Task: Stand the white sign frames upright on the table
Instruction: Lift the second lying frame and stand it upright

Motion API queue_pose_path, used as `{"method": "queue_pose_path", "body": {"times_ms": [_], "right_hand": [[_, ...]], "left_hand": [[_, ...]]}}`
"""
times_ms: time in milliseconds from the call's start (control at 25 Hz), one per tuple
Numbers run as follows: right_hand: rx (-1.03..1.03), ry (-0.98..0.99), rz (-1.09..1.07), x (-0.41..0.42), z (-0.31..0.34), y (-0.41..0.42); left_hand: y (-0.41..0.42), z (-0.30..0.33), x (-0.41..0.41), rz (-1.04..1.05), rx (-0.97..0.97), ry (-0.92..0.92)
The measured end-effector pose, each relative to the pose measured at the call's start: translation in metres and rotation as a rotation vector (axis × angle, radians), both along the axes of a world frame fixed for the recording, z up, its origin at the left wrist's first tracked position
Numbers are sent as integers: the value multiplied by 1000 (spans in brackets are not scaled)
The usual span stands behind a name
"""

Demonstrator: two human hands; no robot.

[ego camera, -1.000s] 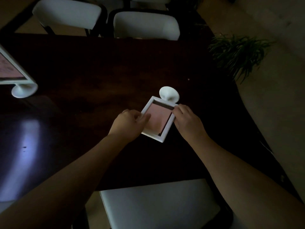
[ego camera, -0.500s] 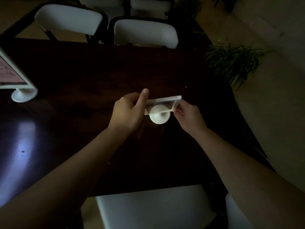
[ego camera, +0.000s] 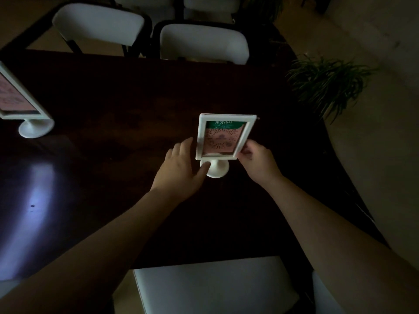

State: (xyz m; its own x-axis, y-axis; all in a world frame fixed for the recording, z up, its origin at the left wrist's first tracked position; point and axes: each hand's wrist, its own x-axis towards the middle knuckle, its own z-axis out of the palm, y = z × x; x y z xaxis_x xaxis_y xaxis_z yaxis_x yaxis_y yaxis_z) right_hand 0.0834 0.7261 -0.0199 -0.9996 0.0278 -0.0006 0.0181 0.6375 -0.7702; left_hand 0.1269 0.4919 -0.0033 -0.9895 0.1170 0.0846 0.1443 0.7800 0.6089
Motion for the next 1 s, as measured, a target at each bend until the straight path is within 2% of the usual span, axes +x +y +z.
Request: {"method": "queue_pose_path", "body": {"times_ms": [80,160,280,400,520,1000], "right_hand": [[-41,-56,-87,9,-4,-2],[50,-109,-153,23,-11,-3],[308,-120,47,50,-19,-6],[457,-113,297,67,-24,-13],[529,-119,436,75,-34,-20],[617,-131,425,47,-45,-23]], "left_hand": [[1,-16,9,-26,-179,1],[5,-30,16,-71,-342,-74],[15,-45,25,-170,-471,-160],[26,-54,32,-221,-507,-174],[35,-60,35,-226,-537,-188],[46,-73,2,-227,-552,-217]]}}
